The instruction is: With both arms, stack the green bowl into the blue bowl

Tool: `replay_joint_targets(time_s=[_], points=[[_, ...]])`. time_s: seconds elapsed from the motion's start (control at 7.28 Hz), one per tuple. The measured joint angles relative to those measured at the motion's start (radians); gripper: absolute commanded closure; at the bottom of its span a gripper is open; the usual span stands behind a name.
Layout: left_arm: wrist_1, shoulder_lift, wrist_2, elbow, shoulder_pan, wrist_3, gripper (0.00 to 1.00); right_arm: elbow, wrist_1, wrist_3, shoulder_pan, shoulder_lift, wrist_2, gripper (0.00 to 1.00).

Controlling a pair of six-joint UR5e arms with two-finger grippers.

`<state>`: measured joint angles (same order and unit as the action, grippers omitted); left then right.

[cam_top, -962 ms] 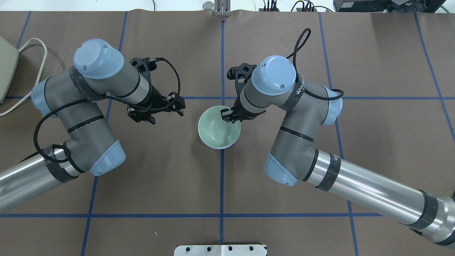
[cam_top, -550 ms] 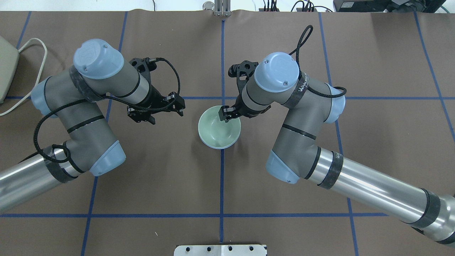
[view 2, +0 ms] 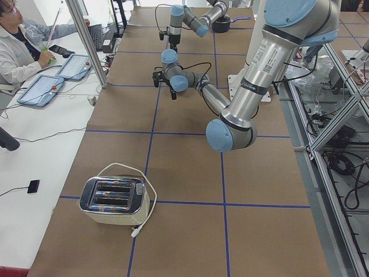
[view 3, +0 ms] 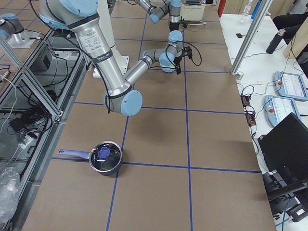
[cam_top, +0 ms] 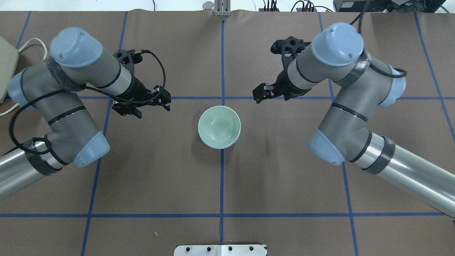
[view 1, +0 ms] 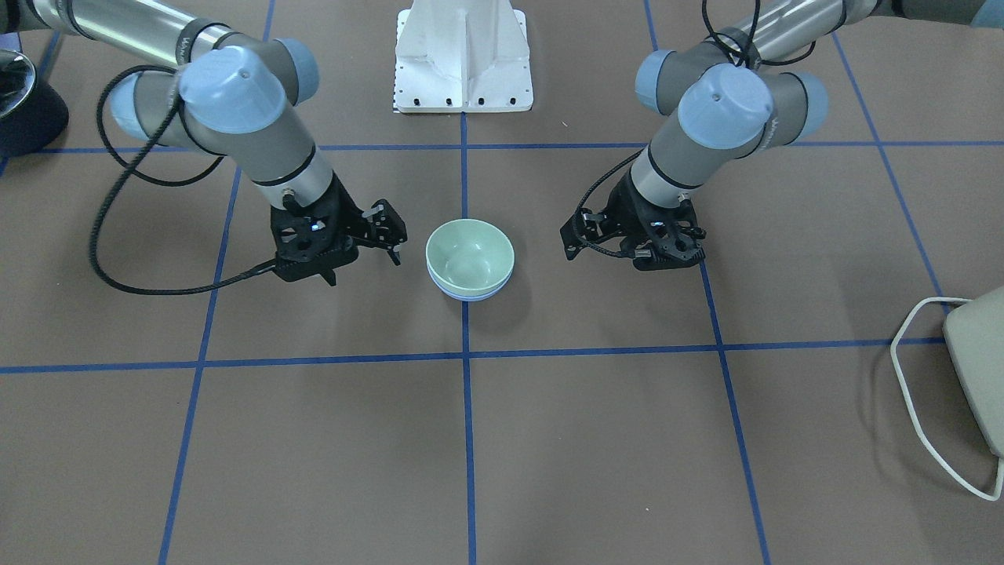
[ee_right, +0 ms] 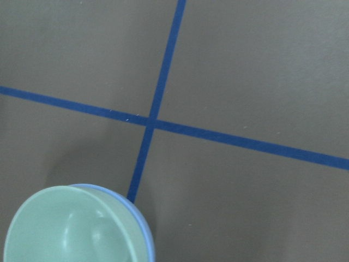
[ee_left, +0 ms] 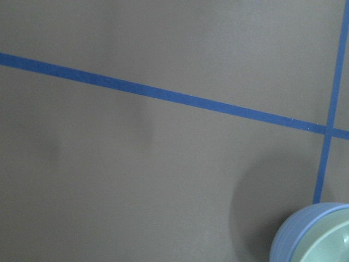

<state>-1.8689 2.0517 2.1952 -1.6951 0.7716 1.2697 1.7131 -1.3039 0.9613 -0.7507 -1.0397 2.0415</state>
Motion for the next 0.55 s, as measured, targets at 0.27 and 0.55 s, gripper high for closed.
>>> replay_joint_targets(time_s=[0.27, 0.55], points=[[0.004, -0.119, 0.033, -0.067, 0.068, -0.148, 0.03, 0.087, 0.001, -0.022, -0.05, -0.091, -0.054, 0.0], [0.001, -0.245, 0.072, -0.122, 0.154, -0.321, 0.02, 0.163, -0.003, -0.065, -0.102, -0.185, -0.024, 0.0]])
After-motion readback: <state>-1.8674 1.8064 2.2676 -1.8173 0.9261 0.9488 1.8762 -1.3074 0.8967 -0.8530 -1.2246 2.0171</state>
